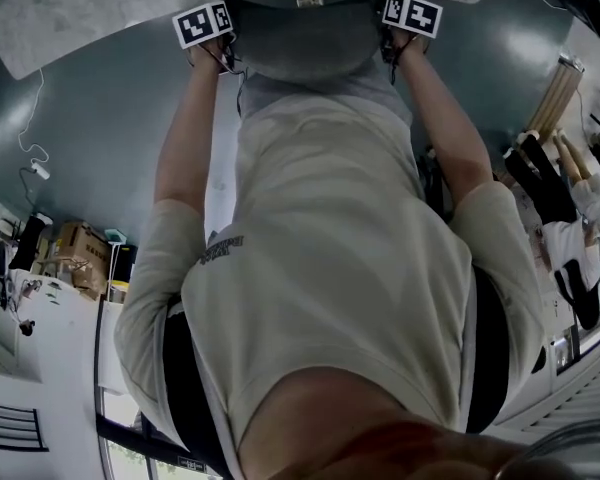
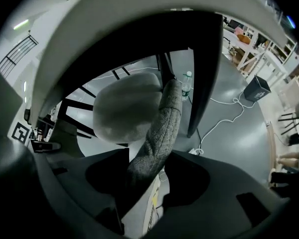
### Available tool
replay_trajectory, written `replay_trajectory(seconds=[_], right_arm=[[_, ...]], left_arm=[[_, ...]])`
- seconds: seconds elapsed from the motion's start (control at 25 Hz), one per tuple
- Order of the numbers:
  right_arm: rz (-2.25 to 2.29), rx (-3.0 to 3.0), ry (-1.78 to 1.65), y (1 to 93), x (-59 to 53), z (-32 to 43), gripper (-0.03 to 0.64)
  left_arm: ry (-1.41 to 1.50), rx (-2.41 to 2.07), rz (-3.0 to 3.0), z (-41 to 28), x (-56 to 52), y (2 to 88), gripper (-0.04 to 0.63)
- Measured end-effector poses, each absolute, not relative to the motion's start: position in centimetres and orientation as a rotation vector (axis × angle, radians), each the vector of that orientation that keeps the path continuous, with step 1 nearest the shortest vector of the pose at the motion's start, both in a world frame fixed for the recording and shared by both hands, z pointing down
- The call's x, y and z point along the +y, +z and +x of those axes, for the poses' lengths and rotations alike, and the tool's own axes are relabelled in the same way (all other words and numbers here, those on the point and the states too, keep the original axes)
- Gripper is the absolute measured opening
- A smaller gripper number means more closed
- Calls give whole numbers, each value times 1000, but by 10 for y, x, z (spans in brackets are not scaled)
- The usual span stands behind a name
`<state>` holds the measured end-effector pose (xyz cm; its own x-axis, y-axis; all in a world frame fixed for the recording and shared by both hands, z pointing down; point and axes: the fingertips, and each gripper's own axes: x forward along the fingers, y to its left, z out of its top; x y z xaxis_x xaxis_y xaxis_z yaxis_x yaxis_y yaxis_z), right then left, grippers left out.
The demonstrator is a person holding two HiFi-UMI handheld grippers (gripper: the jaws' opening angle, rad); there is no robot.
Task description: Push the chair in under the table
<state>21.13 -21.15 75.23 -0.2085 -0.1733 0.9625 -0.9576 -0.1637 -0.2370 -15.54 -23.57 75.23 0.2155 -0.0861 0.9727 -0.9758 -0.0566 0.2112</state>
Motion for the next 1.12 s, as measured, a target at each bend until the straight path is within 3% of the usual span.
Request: replay_trajectory(seconds=[0.32,0.48,0.56,0.84,1.12], right_arm=[[1365,-1465,1420,695,-201,215,227],[1413,-1508,1529,653,-203,213,202],[1432,-1567,1508,627,-212,211,181],[1499,-1850,1387,527,-263,208,108],[1486,-2197,1256,419,-311,162,98]], left_arm=[[1095,-1139,1430,-161,-226,705,219],[1089,-1189,1467,-168,-217,667,98],[1060,-1216,1489,-171,-217,645,84],[858,-1310,1621,-152,-252,545,76],[495,-1378,1821,-128,-306,431,66]])
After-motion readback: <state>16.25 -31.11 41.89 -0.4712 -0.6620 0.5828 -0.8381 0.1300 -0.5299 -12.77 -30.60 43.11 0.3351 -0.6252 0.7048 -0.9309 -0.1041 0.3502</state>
